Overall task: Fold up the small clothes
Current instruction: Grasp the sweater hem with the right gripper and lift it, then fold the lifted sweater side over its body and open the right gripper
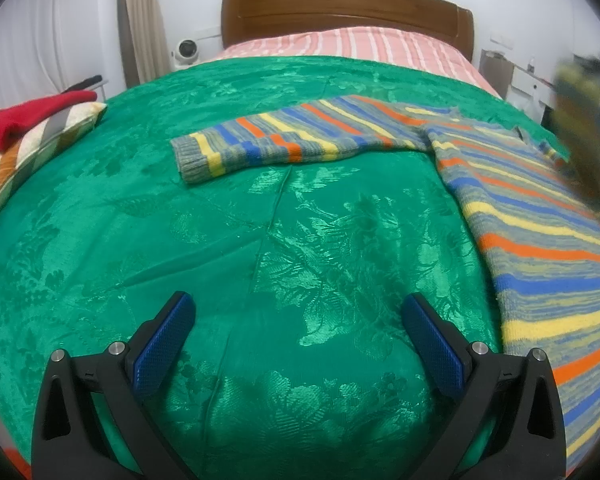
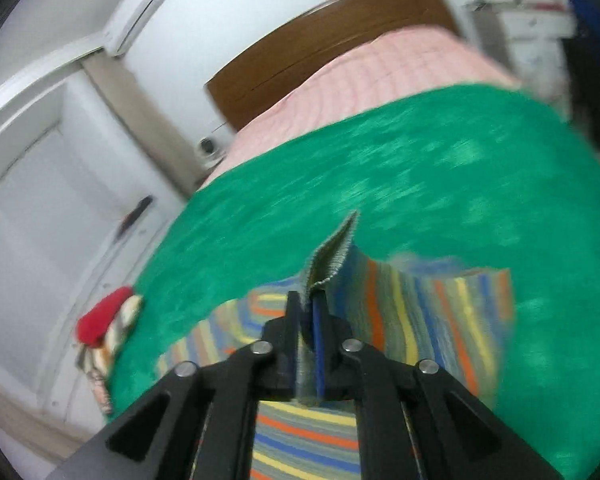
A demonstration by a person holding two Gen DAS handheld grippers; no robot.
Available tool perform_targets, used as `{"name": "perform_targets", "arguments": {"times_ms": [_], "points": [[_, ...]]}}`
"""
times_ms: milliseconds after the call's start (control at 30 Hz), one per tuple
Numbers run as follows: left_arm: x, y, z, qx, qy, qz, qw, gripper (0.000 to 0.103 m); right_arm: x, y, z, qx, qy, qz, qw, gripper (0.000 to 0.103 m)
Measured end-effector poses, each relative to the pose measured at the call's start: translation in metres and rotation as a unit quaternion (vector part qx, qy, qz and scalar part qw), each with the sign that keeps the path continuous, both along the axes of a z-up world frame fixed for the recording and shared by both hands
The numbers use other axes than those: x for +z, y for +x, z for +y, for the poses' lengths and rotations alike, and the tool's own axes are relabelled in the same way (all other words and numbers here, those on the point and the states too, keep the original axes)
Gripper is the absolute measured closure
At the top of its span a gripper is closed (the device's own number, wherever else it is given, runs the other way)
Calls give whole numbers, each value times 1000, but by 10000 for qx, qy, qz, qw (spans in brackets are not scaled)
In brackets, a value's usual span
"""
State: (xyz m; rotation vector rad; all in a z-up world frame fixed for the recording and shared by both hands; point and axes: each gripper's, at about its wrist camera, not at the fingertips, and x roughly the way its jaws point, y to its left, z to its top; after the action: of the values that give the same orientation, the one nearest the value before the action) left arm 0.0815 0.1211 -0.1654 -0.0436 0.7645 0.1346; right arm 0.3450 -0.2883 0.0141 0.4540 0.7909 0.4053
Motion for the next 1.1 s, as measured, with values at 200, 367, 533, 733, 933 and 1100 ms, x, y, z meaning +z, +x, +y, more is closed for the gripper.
{"name": "perform_targets", "arguments": {"times_ms": [200, 367, 533, 733, 933, 1100], "points": [[-1, -1, 0, -6, -10, -20, 10000, 0, -74, 7, 31, 118, 875, 657, 9939, 28], [-1, -1, -1, -2, -7, -19, 10000, 0, -113, -31, -1, 92, 563, 1078, 9925, 28], [-1, -1, -1, 0, -2, -22, 10000, 0, -159, -102, -75, -111, -72, 1544, 9879, 35], [-1, -1, -1, 0, 10, -13, 10000, 0, -119, -185, -114, -322, -846, 894, 9919, 34], [-1, -2, -1, 4, 18, -26, 10000, 0, -119, -263, -52, 1195, -688, 1062, 9847, 34], [-1, -2, -1, 2, 21, -26, 10000, 0, -166, -312, -49, 1278, -1817, 2314, 9471, 39]]}}
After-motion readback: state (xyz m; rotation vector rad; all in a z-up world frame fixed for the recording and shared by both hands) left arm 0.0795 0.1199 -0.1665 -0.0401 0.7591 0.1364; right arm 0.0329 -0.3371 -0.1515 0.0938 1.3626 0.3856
